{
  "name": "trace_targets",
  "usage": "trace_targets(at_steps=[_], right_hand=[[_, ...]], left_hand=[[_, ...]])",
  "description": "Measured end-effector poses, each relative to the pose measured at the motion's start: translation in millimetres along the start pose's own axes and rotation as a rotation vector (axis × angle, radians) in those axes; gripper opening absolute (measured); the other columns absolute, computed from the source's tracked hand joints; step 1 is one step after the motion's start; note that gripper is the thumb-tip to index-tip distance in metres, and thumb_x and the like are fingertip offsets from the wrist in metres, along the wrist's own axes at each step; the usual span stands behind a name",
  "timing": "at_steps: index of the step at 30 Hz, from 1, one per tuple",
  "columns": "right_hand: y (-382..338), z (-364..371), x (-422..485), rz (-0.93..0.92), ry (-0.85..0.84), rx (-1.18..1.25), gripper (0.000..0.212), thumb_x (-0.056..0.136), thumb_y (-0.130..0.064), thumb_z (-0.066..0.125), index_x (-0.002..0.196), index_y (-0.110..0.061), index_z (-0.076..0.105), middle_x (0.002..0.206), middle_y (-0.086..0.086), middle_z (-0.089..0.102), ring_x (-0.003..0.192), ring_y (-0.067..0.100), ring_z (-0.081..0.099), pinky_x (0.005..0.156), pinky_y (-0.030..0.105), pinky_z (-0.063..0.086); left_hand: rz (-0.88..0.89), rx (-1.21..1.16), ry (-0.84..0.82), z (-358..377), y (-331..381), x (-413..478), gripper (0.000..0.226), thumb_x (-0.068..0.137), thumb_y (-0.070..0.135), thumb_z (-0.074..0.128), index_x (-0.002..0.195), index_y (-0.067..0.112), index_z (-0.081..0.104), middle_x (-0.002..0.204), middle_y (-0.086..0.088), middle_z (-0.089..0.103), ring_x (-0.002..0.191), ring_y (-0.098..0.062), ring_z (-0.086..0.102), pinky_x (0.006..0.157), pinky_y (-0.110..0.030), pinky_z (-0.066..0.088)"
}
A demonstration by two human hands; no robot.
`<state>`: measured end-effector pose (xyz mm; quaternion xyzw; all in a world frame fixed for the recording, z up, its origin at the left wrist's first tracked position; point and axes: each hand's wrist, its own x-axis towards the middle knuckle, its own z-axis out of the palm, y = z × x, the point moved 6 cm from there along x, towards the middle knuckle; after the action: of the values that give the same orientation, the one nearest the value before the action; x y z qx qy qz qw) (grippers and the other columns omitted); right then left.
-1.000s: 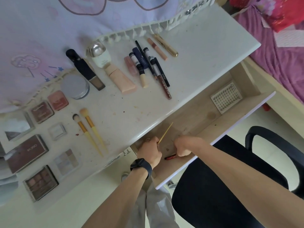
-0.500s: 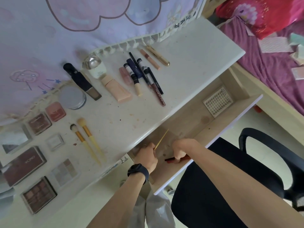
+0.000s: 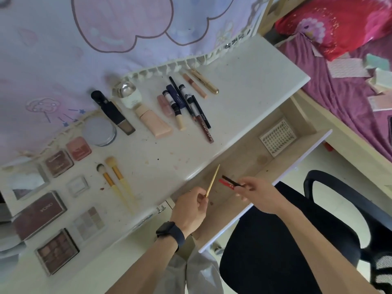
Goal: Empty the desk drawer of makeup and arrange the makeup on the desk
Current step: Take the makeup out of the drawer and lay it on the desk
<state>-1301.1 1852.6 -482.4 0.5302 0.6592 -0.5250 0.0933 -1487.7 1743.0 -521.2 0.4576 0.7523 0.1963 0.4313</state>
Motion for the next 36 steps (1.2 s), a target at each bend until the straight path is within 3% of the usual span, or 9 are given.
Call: trace_targets(at_steps=[3,6,11,18,21,24,27,33,36], right_hand=[[-8.1,-11.4,-27.0,-0.014,0.124,0.510,0.015,0.100,-0.030,0.063,0.099,-0.027,0.077,0.085,-0.003,0.073,0.074,0.014,0.066,0.066,0.023,0.053],[-30.8,-23.5,-24.2,-0.024,0.229,0.624,0.020,0.103,-0.024,0.059,0.099,-0.025,0.078,0.079,0.000,0.070,0.065,0.012,0.059,0.058,0.024,0.049],[-86.7,-51.7,34.5,-0.085,0.313,0.542,0.017,0.099,-0.017,0.064,0.113,-0.020,0.074,0.089,-0.003,0.076,0.066,0.004,0.066,0.056,0.016,0.052],[-141.4,-72.3,132.4,-0.111,0.425,0.255,0.031,0.094,-0.023,0.064,0.124,-0.028,0.069,0.110,-0.009,0.072,0.089,0.010,0.065,0.066,0.023,0.052],[-151.6,-70.5,144.0,-0.156,0.459,0.139,0.043,0.091,-0.016,0.061,0.133,-0.027,0.063,0.112,-0.013,0.066,0.092,0.002,0.063,0.064,0.016,0.055],[-154.5,-64.8,146.4,-0.177,0.489,-0.081,0.042,0.092,-0.014,0.057,0.132,-0.025,0.064,0.116,-0.004,0.065,0.105,0.014,0.061,0.086,0.028,0.054],[-147.9,-60.3,143.5,-0.182,0.516,-0.157,0.036,0.099,-0.017,0.051,0.132,-0.022,0.066,0.122,0.006,0.064,0.107,0.022,0.062,0.084,0.027,0.045],[-143.6,-48.8,88.1,-0.233,0.640,-0.075,0.030,0.099,-0.024,0.057,0.128,-0.025,0.066,0.123,0.002,0.064,0.115,0.022,0.057,0.096,0.029,0.043],[-146.5,-15.7,50.7,-0.260,0.527,0.182,0.020,0.095,-0.034,0.065,0.115,-0.037,0.069,0.105,-0.020,0.071,0.101,0.000,0.064,0.086,0.017,0.049]], left_hand=[[0.039,-0.191,0.066,-20.5,18.5,-14.4,0.008,0.093,0.025,0.064,0.094,0.033,0.064,0.083,0.020,0.068,0.083,0.003,0.064,0.074,-0.011,0.050],[-0.001,-0.331,0.135,-46.9,32.9,-16.3,0.013,0.090,0.026,0.065,0.088,0.038,0.064,0.085,0.022,0.069,0.082,0.002,0.064,0.073,-0.008,0.046],[-0.127,-0.510,0.280,-91.4,31.3,3.2,0.006,0.092,0.028,0.065,0.092,0.034,0.065,0.085,0.014,0.070,0.074,0.000,0.067,0.061,-0.014,0.048],[-0.198,-0.504,0.355,-113.6,2.2,23.1,0.004,0.094,0.027,0.063,0.098,0.029,0.064,0.092,0.011,0.069,0.085,-0.010,0.066,0.075,-0.024,0.051],[-0.189,-0.522,0.353,-111.8,-3.8,23.5,0.004,0.094,0.027,0.063,0.097,0.030,0.064,0.092,0.012,0.070,0.087,-0.006,0.065,0.078,-0.022,0.051],[-0.190,-0.550,0.348,-111.2,-5.8,23.2,0.005,0.094,0.027,0.063,0.097,0.030,0.064,0.093,0.013,0.070,0.087,-0.005,0.066,0.076,-0.018,0.049],[-0.195,-0.558,0.346,-112.3,-6.6,23.5,0.005,0.094,0.026,0.063,0.098,0.028,0.065,0.093,0.010,0.070,0.087,-0.008,0.067,0.076,-0.018,0.049],[-0.206,-0.573,0.323,-112.8,-5.2,20.4,0.004,0.094,0.030,0.064,0.097,0.031,0.065,0.092,0.009,0.071,0.085,-0.011,0.068,0.070,-0.015,0.049],[-0.209,-0.600,0.311,-113.2,-3.7,15.6,0.004,0.091,0.035,0.069,0.095,0.035,0.067,0.087,0.014,0.071,0.081,-0.007,0.068,0.061,-0.007,0.044]])
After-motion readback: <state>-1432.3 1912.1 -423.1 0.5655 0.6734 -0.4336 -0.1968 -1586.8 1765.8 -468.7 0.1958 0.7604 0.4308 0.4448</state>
